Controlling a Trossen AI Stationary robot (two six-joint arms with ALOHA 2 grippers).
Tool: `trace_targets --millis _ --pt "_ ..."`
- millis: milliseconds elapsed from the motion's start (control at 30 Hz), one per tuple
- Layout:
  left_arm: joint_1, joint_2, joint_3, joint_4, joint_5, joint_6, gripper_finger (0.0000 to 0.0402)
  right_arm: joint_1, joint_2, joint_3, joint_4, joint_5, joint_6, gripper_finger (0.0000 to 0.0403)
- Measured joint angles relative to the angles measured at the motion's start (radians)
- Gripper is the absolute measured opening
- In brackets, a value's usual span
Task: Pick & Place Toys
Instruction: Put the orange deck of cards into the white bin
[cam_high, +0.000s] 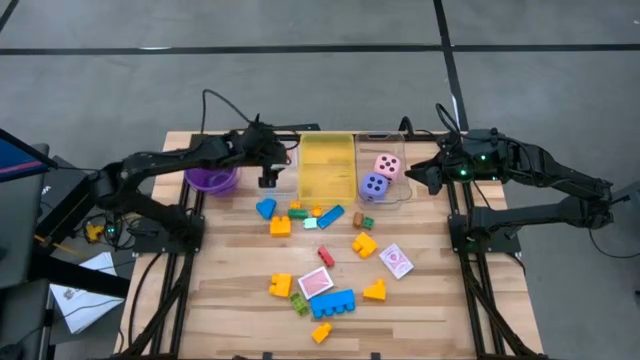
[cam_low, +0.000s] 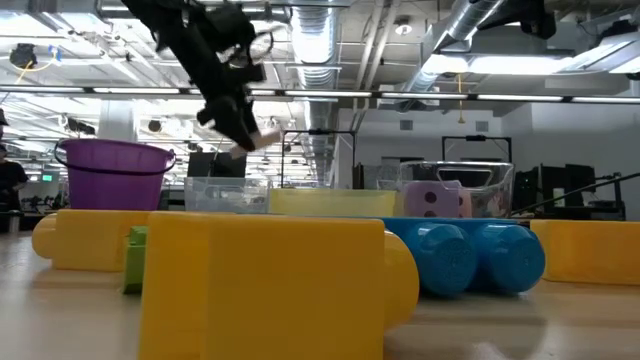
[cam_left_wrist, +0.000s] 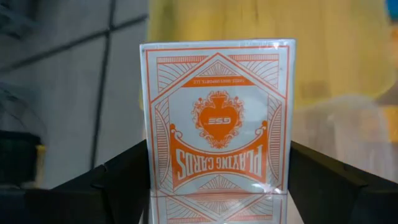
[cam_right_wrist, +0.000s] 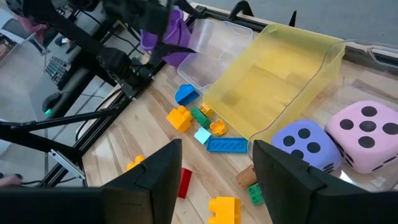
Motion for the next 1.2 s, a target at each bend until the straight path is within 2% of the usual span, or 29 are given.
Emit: trace_targets --millis 233,433,633,1200 --pt "0.055 0.138 0.095 -0.047 0.024 0.089 0.0316 -0.018 0.000 0.000 0.000 -0.002 0.011 0.0189" --pt "0.096 0.222 0.160 -0.104 0.051 0.104 0.0316 -0.025 0.000 0.000 0.000 -0.005 0.012 0.0189" --pt "0.112 0.260 0.161 -0.141 0.095 0.104 0.0315 -0.025 0.000 0.000 0.000 -0.008 0.011 0.0189" --pt "0.112 0.318 0.160 -0.168 0.098 0.088 0.0316 -0.025 0.000 0.000 -0.004 -0.008 0.008 0.0189"
